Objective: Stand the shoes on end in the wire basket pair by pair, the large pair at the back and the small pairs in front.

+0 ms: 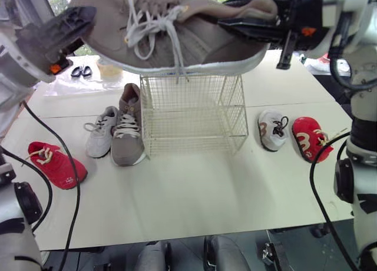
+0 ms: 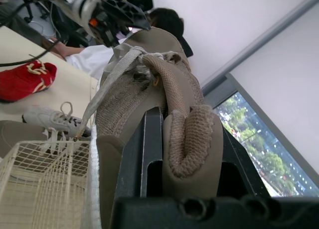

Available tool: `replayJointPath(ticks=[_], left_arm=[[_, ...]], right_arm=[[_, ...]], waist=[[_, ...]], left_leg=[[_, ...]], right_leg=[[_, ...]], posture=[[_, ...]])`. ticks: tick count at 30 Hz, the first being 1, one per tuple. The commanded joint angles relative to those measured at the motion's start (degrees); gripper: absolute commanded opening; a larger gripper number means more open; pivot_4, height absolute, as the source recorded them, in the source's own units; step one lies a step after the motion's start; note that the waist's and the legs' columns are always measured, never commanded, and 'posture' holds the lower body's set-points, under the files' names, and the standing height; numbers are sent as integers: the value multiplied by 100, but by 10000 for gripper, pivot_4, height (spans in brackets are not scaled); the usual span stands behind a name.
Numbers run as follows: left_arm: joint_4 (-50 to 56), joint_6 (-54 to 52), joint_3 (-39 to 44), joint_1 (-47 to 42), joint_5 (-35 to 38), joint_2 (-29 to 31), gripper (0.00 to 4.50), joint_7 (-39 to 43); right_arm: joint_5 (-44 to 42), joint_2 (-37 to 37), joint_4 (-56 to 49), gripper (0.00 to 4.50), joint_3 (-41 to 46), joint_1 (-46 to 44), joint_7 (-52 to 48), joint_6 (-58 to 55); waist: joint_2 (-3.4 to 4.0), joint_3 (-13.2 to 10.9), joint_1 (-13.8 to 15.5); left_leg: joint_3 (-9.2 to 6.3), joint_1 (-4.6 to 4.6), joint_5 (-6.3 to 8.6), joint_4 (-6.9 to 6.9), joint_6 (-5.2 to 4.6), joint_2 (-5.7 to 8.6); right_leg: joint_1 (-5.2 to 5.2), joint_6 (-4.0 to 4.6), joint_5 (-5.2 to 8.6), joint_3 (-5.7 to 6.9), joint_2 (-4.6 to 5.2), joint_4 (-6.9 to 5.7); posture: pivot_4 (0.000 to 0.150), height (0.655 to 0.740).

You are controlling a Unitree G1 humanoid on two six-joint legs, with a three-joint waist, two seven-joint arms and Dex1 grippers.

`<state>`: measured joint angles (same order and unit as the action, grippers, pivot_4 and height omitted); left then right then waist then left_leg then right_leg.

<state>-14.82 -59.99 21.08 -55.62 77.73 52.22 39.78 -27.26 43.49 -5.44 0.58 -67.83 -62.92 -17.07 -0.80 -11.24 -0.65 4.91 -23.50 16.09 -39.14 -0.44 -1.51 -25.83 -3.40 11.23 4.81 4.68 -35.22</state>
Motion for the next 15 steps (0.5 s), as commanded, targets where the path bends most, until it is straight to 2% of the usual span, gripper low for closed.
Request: replayJointPath(ticks=[1, 5, 7, 9, 11, 12, 13, 15], left_arm=[[-167, -111, -89, -345, -332, 63, 31441, 438], [-387, -202, -50, -510, -507, -18, 11804, 626], [-418, -230, 8, -546, -560, -101, 5376, 591], [-403, -212, 139, -554, -535, -264, 4854, 365], [-297, -27, 450, -455, -400, -541, 4855, -129], [-191, 86, 649, -375, -334, -705, 4855, -404], [-73, 183, 888, -273, -219, -881, 4855, -731], [284, 274, 1291, 7, 83, -1207, 4855, -1297]], right_arm=[[-117, -12, -291, 4951, 269, -92, 98, 62], [-96, 31, -429, 4951, 301, -1, 157, 2], [-89, 39, -494, 4951, 302, 34, 225, -77], [-123, 5, -535, 4951, 367, 80, 435, -272], [-434, -106, -457, 13538, 723, 177, 926, -770], [-599, -150, -367, 14500, 989, 241, 1233, -1023], [-754, -173, -269, 21476, 1292, 355, 1540, -1264], [-1081, -270, -198, 30745, 1901, 607, 2175, -1673]], waist=[[0, 0, 0], [0, 0, -1], [0, 0, 0], [0, 0, 0], [-1, 0, 13], [-2, 1, 23], [-5, 3, 32], [-14, 7, 35]], left_leg=[[0, 1, -1, 0, 1, 0], [-1, 1, -1, 0, 2, -2], [-1, 1, -1, -1, 2, -3], [0, 1, -1, -1, 2, -3], [-1, 1, -1, -1, 2, -3], [-3, 1, -2, -3, 2, -3], [-5, 1, -2, -5, 3, -3], [-5, 1, -2, -8, 3, -2]], right_leg=[[0, 0, 0, 0, 0, -2], [-2, 0, 0, -1, 0, -2], [-2, 0, 0, -1, 0, -3], [-2, 0, 0, -1, 1, -3], [-2, 1, 0, -2, 1, -4], [-2, 1, 0, -2, 2, -7], [0, 1, -1, -2, 4, -9], [4, 2, -2, -2, 9, -8]], posture=[[1500, 7400], [1500, 7400], [1500, 7400], [1500, 7400], [1500, 7400], [1500, 7400], [1500, 7400], [1500, 7400]])
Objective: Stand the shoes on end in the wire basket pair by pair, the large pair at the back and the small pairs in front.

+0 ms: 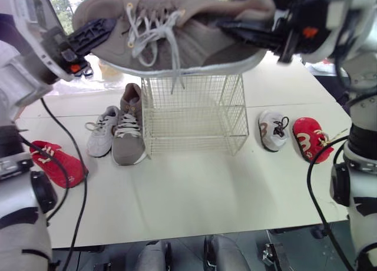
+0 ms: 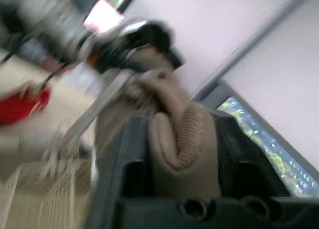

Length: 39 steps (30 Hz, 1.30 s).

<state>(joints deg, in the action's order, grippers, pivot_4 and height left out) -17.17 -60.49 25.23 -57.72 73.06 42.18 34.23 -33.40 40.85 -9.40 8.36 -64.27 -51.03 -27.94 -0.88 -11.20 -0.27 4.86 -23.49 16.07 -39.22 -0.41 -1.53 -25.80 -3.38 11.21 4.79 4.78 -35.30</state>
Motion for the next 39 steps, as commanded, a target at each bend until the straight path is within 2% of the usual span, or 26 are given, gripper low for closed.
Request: replayJointPath(ticks=[1, 3, 7, 11, 13, 17, 31, 34, 37, 39], left_arm=[[729, 378, 1010, 364, 692, -352, 4855, -952], [1162, 593, 1262, 626, 1081, -763, 4855, -1525], [1886, 1209, 1426, 875, 1611, -1640, 4855, -2462], [2395, 1846, 1152, 966, 1545, -2443, 4855, -2907], [2563, 1976, 937, 1063, 1556, -2761, 4855, -2943], [2720, 2006, 582, 1325, 1485, -2911, 4855, -2836], [3016, 2072, -40, 2003, 1448, -2873, 4855, -2559], [3033, 2105, -109, 2098, 1399, -2812, 4855, -2516], [3026, 2155, -142, 2146, 1312, -2779, 4855, -2522], [3026, 2188, -186, 2165, 1202, -2740, 4855, -2527]], right_arm=[[-699, -94, 160, 35007, 1381, 362, 1281, -770], [-1374, -520, 16, 44753, 2007, 576, 2199, -1121], [-3031, -1521, -532, 44753, 2571, 1275, 3550, -1745], [-3763, -2543, -1194, 44753, 1977, 1862, 4265, -1742], [-3834, -3002, -1359, 44753, 1572, 1919, 4449, -1609], [-3753, -3350, -1353, 44753, 1154, 1819, 4542, -1322], [-3460, -3438, -867, 44753, 570, 1546, 4103, -599], [-3432, -3421, -849, 36061, 531, 1528, 4063, -529], [-3431, -3373, -891, 22646, 481, 1582, 4006, -524], [-3464, -3336, -911, 17768, 474, 1586, 3991, -539]], waist=[[-7, 4, -11], [-8, 3, -15], [-9, 4, -15], [-5, 3, -34], [-5, 4, -41], [-5, 4, -29], [-6, 4, -35], [-6, 4, -35], [-6, 4, -28], [-6, 4, -26]], left_leg=[[0, 1, 0, 0, 0, 1], [2, 0, 0, 2, 0, 6], [-2, 4, -2, 5, 4, 2], [-4, 14, -3, 6, 5, 2], [-1, 17, -2, 6, 0, 2], [-8, 15, 6, 4, -14, 0], [-11, 12, 16, 0, -32, 0], [-12, 12, 16, 0, -32, -1], [-11, 11, 16, 0, -33, -1], [-11, 11, 16, 0, -33, 0]], right_leg=[[2, 0, -1, 0, 5, 0], [1, -1, -3, 1, 21, 0], [1, 1, -5, 4, 25, -6], [12, 5, -8, 6, 17, -10], [11, 6, -8, 4, 7, -13], [12, 6, -8, 2, -8, -13], [13, 5, -8, 3, -13, -6], [13, 5, -8, 4, -13, -5], [13, 5, -8, 3, -13, -3], [14, 5, -8, 3, -12, -2]], posture=[[1500, 7400], [1500, 7400], [1500, 7400], [1500, 7400], [1500, 7400], [1500, 7400], [1500, 7400], [1500, 7400], [1500, 7400], [1500, 7400]])
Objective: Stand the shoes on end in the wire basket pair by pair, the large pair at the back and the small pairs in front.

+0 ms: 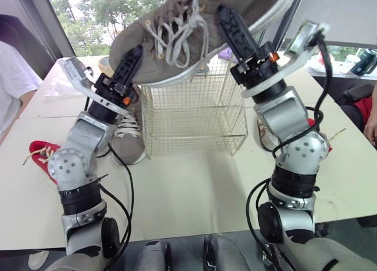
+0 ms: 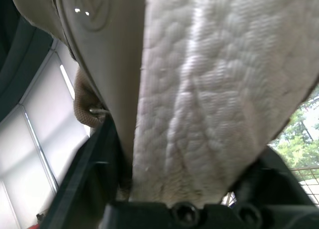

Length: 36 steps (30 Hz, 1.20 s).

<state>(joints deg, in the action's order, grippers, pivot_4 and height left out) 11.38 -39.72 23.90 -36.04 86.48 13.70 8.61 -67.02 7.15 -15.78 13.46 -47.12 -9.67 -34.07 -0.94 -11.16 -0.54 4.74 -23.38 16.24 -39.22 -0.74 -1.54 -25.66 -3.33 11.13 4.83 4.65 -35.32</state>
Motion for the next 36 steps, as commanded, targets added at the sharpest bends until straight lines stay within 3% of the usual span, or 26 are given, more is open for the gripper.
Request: replayJointPath(ticks=[1, 6, 9, 15, 19, 22, 25, 29, 33, 36], left_arm=[[159, 133, -78, 1, -200, 119, 4855, -3], [440, 69, -258, 145, -180, 170, 29725, 88], [723, -113, -473, 375, -518, 498, 44496, 84], [1507, -436, -861, 955, -1060, 1395, 44496, 301], [1956, -528, -697, 1065, -906, 1846, 44496, -31], [2235, -578, -500, 1168, -650, 2189, 44496, -361], [2561, -686, -368, 1546, -392, 2568, 44496, -469], [2742, -695, -34, 2253, -112, 2986, 44496, -331], [2907, -724, 230, 2906, 7, 3390, 44496, -35], [2958, -778, 451, 3331, 97, 3687, 44496, 286]], right_arm=[[-140, 54, -276, 17323, -28, -134, -143, 57], [-274, 138, -250, 17294, 29, -227, -152, 8], [-393, 333, -20, 17294, 236, -610, -177, 39], [160, 1524, 1378, 17294, 487, -1941, -1401, 240], [1428, 2698, 3082, 17294, 50, -2898, -3306, 817], [2572, 3191, 4379, 17294, -600, -3447, -4727, 1626], [3551, 3269, 5608, 17294, -1112, -3937, -5728, 2531], [4542, 3074, 7052, 17294, -1435, -4461, -6260, 3807], [5214, 2913, 7931, 17294, -1579, -4762, -6527, 4646], [5417, 2794, 8313, 17294, -1546, -4920, -6915, 4615]], waist=[[0, 0, -1], [0, 0, -8], [1, -1, -11], [9, -5, 10], [7, -6, 8], [6, -5, -19], [11, -7, -86], [16, -10, -52], [18, -12, -15], [18, -12, -23]], left_leg=[[0, 0, 0, 0, 0, 0], [0, 0, 0, 1, 0, -1], [0, 0, 0, 1, 0, -1], [0, 0, 1, 7, -2, -1], [0, -4, 5, 6, -8, 0], [3, 0, 9, 6, -14, 0], [13, 5, 9, 11, -14, -6], [19, -3, 4, 15, -6, -15], [24, -22, -14, 15, 25, -13], [25, -28, -20, 14, 39, -10]], right_leg=[[0, 0, 0, 0, 0, 0], [0, 0, 0, 0, -1, 0], [0, 0, 0, 0, 0, 1], [-2, 1, 1, 0, -2, 5], [-1, 1, 2, 1, -1, 15], [3, 2, 3, -2, 0, 22], [-2, 2, 3, -9, -4, 18], [-28, 3, 2, -15, -11, 2], [-50, 5, 2, -18, -8, -2], [-52, 6, 2, -18, -3, 7]], posture=[[1500, 7400], [1500, 7400], [1500, 7400], [1500, 7400], [1500, 7400], [1500, 7400], [1500, 7400], [1500, 7400], [1500, 7400], [1500, 7400]])
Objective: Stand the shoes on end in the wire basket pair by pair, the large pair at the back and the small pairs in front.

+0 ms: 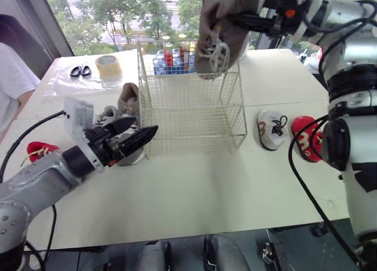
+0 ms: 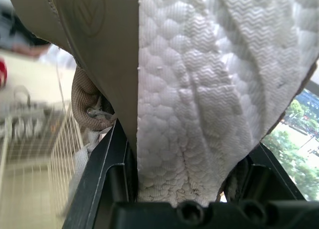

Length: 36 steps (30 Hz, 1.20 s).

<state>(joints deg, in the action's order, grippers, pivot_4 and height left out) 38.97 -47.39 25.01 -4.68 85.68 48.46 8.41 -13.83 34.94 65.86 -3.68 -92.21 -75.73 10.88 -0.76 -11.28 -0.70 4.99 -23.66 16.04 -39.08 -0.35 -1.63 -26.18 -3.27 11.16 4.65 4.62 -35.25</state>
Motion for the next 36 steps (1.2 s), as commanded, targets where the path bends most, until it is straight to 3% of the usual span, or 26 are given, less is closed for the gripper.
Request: replayJointPath(ticks=[1, 4, 12, 17, 18, 36], left_arm=[[163, 25, 403, 270, 173, 255, 44496, 341], [71, 134, 453, 339, 128, 316, 44496, 392], [-14, 276, 297, 270, -46, 218, 44496, 294], [41, 330, 319, 362, -81, 133, 45000, 148], [40, 329, 314, 386, -100, 123, 45000, 151], [-530, 258, -352, -221, -679, -57, 45000, 495]], right_arm=[[126, -22, 271, 17294, 202, -466, -449, -18], [228, -93, 545, 17294, 291, -585, -709, -411], [760, -251, 1009, 17294, 449, -481, 165, -628], [905, -216, 1042, 41657, 582, -360, 417, -618], [917, -198, 1032, 44815, 610, -369, 378, -630], [1282, 455, 783, 44815, 620, -256, -324, -762]], waist=[[0, 0, -5], [1, 0, -3], [1, 0, -19], [1, 0, -12], [1, 0, -15], [2, 0, -11]], left_leg=[[0, -2, 0, -1, 0, 0], [-2, -2, 0, 0, 1, 1], [-1, -2, -2, 0, 6, -1], [-1, -3, -2, 0, 7, 0], [-1, -2, -2, 0, 7, 0], [0, 1, -3, -1, 7, 1]], right_leg=[[-1, 0, 0, 0, 0, 1], [-1, 5, 3, 1, 2, 2], [-4, 7, -1, 1, 2, -2], [-3, 6, -2, 1, 4, -2], [-4, 6, -2, 1, 4, -3], [0, 3, -3, 1, -1, -7]], posture=[[1500, 7400], [1500, 7400], [1500, 7400], [1500, 7400], [1500, 7400], [1500, 7400]])
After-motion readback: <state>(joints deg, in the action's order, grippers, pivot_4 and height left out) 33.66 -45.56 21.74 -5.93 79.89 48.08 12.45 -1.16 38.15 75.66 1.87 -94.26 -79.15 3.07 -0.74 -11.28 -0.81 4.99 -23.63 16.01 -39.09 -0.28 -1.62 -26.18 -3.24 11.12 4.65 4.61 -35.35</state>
